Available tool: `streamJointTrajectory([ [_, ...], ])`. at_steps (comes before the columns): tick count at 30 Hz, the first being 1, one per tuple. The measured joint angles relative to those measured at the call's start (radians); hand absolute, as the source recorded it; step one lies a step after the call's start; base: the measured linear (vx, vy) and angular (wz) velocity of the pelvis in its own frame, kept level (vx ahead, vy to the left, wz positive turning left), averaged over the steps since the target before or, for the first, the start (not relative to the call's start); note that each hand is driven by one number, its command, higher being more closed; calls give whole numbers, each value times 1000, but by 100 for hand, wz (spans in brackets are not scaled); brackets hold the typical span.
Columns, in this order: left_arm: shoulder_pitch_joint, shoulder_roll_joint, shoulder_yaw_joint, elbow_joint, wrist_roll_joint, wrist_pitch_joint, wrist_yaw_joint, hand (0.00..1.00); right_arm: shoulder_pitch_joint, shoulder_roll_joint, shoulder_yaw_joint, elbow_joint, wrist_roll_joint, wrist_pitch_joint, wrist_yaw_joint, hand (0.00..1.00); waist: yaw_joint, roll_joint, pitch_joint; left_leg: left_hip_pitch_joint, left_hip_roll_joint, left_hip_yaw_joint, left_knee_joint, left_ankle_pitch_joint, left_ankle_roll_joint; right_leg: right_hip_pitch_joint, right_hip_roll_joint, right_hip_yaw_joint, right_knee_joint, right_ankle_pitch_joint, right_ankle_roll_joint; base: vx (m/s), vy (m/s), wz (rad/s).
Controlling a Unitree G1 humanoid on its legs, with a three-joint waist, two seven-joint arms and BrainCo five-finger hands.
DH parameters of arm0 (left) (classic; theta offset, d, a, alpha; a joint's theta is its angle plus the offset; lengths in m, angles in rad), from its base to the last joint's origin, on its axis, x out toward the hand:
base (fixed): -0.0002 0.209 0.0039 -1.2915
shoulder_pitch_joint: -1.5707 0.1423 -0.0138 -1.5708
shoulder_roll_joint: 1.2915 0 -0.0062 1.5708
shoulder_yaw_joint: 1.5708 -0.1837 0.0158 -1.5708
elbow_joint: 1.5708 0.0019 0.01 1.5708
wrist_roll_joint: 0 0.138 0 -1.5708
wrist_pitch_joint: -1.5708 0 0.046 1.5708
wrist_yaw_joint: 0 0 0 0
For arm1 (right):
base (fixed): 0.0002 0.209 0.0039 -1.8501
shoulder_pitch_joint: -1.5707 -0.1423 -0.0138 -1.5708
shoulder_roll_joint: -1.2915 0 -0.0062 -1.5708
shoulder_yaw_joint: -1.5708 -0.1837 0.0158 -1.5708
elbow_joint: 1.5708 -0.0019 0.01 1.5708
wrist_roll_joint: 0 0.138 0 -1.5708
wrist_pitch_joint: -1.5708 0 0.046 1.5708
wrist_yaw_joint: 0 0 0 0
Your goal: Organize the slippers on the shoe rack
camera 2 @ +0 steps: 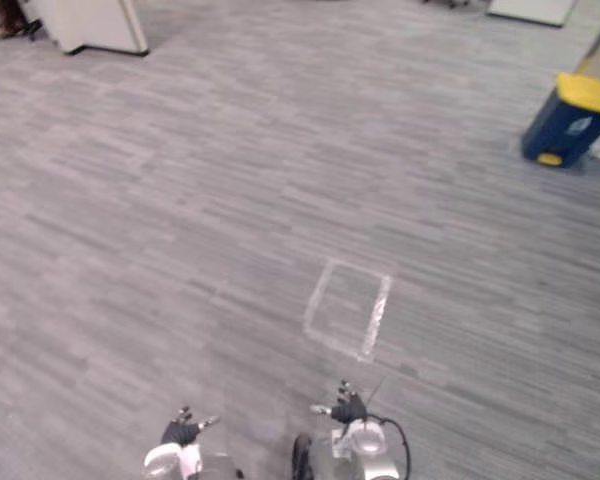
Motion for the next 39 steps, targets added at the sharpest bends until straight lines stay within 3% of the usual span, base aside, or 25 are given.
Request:
streamJointTrajectory([
  [2, 9, 0, 16, -4, 0, 0, 1, 0, 2, 1, -4, -1, 0, 4, -4, 0, 16, -8, 8, -59, -61, -36, -245, -13, 5, 59, -44, 70, -29, -15, 19, 546, 188, -129],
  [3, 8, -4, 15, -7, -1, -8, 2, 0, 4, -2, -13, 3, -1, 4, -10, 0, 15, -12, 10, -83, -105, -94, -448, 25, -14, 90, -74, 107, -34, -37, 37, 428, 195, -104],
  [4, 10, -7, 4, -2, -3, -11, 4, 0, 9, -8, -13, 14, -2, 3, -10, 0, 18, 1, -1, -85, -114, -135, -579, 63, -36, 99, -79, 130, -41, -46, 44, 943, 547, -198],
  [5, 22, -10, -4, 10, -16, -18, 4, 0, 12, -14, -14, 60, -2, 5, -10, 0, 34, 20, -44, -101, -104, -164, -592, 162, -46, 138, -102, 219, -11, -133, 68, 982, 609, -190],
  [7, 29, 15, -3, 21, -11, -10, 4, 0, 22, 3, -6, 65, -7, 2, -8, 0, 31, -26, -85, -63, -128, -96, -568, 151, -1, 68, -149, 256, 173, -126, 93, 830, 524, -143],
  [9, 33, 32, -16, 28, -9, -10, 5, 0, 18, 14, -1, 74, -11, 2, -3, 0, 26, -50, -94, 11, -145, -31, -555, 90, 43, -42, -180, 234, 437, -35, 214, 628, 398, -81],
  [10, 27, 38, -31, 41, -9, -10, 5, 0, 13, 6, -5, 77, -12, 2, -1, 0, 25, -47, -89, 50, -148, -23, -565, 71, 52, -77, -194, 212, 530, -18, 243, 489, 312, -68],
  [11, 16, 42, -40, 61, -9, -8, 5, 0, 0, 5, -7, 87, -14, 1, 1, 0, 25, -40, -78, 109, -148, -2, -586, 53, 57, -116, -217, 148, 630, -24, 236, 415, 273, -70],
  [12, 7, 42, -52, 90, -11, -4, 6, 0, -11, 2, -4, 90, -22, 0, 2, 0, 24, -27, -69, 194, -149, 19, -637, 49, 61, -159, -257, 40, 713, -48, 197, 353, 244, -79],
  [14, 5, 43, -94, 111, -10, 2, 5, 0, -23, -8, 29, 94, -44, -5, 4, 0, 11, 1, -55, 334, -144, 56, -749, 48, 62, -202, -268, -92, 703, -103, 152, 343, 224, -63],
  [17, -3, 53, -122, 130, -9, 6, 0, 0, -46, -18, 37, 100, -51, -7, 5, 0, -9, 0, -56, 429, -134, 138, -863, 41, 47, -321, -260, -311, 470, -105, 158, 233, 93, -58],
  [19, -7, 59, -135, 139, -9, 6, -1, 0, -73, -29, 37, 119, -52, -4, 4, 0, -10, 2, -54, 448, -130, 190, -883, 26, 18, -388, -233, -413, 286, -28, 146, 296, 32, -77],
  [20, -12, 64, -145, 148, -8, 7, -2, 0, -78, -32, 36, 118, -52, -4, 4, 0, -15, 1, -50, 464, -133, 200, -881, 13, -1, -403, -205, -416, 205, 33, 135, 426, -24, -56],
  [21, -12, 70, -154, 160, -4, 8, -5, 0, -76, -34, 36, 115, -52, -7, 4, 0, -26, -3, -48, 481, -136, 196, -878, 1, -18, -399, -183, -393, 157, 112, 99, 513, -86, -12],
  [22, -22, 65, -153, 177, 3, 10, -7, 0, -80, -45, 33, 112, -52, -11, 3, 0, -37, 0, -43, 510, -124, 171, -869, -7, -30, -374, -170, -378, 162, 154, 56, 458, -94, 9],
  [25, -36, 42, -152, 170, 28, 7, -23, 0, -79, -59, 0, 114, -51, -11, 0, 0, -44, 27, -38, 462, -75, 106, -700, -7, -32, -327, -149, -398, 152, 91, 58, 401, -176, 12],
  [26, -36, 40, -146, 160, 32, 8, -26, 0, -77, -58, -14, 111, -51, -11, 0, 0, -45, 36, -37, 385, -32, 92, -501, -3, -38, -302, -132, -389, 138, 68, 56, 403, -185, -21],
  [28, -30, 31, -128, 147, 32, 9, -27, 0, -73, -58, -11, 107, -50, -10, -2, 0, -41, 57, -31, 287, 39, 51, -212, 87, -65, -236, -86, -351, 106, 44, 41, 527, -124, -67],
  [30, -21, 31, -97, 133, 32, 9, -27, 0, -61, -58, -12, 105, -48, -8, -9, 0, -28, 54, -24, 226, 77, 49, -7, 50, -65, -158, -55, -283, 87, 6, 22, 440, -43, -105],
  [32, -19, 30, -91, 112, 31, 8, -26, 0, -54, -58, -14, 113, -47, -1, -10, 0, -19, 34, -20, 151, 51, 45, -13, -16, -40, -85, -55, -197, 57, -4, 26, 373, -14, -127],
  [34, -16, 29, -91, 99, 30, 4, -26, 0, -50, -57, -15, 116, -47, 4, -11, 0, -4, 27, -19, 101, -16, -6, -213, -49, -16, -48, -73, -123, 37, -3, 36, 394, 65, -132],
  [35, -15, 27, -91, 90, 31, 3, -26, 0, -50, -55, -15, 111, -47, 5, -11, 0, -2, 25, -18, 80, -43, -31, -281, -52, -13, -38, -79, -93, 34, -5, 40, 478, 185, -118],
  [37, -12, 24, -83, 73, 29, -2, -23, 0, -44, -50, -15, 96, -47, 8, -11, 0, 7, 19, -15, 14, -130, -187, -431, -42, -13, -5, -109, -18, 22, -25, 73, 404, 199, -103],
  [39, -10, 17, -84, 68, 27, -14, -16, 0, -22, -50, -13, 86, -47, 7, -11, 0, 20, 23, -19, -8, -184, -341, -575, 26, -18, 15, -129, 58, 23, -62, 125, 354, 261, -114],
])
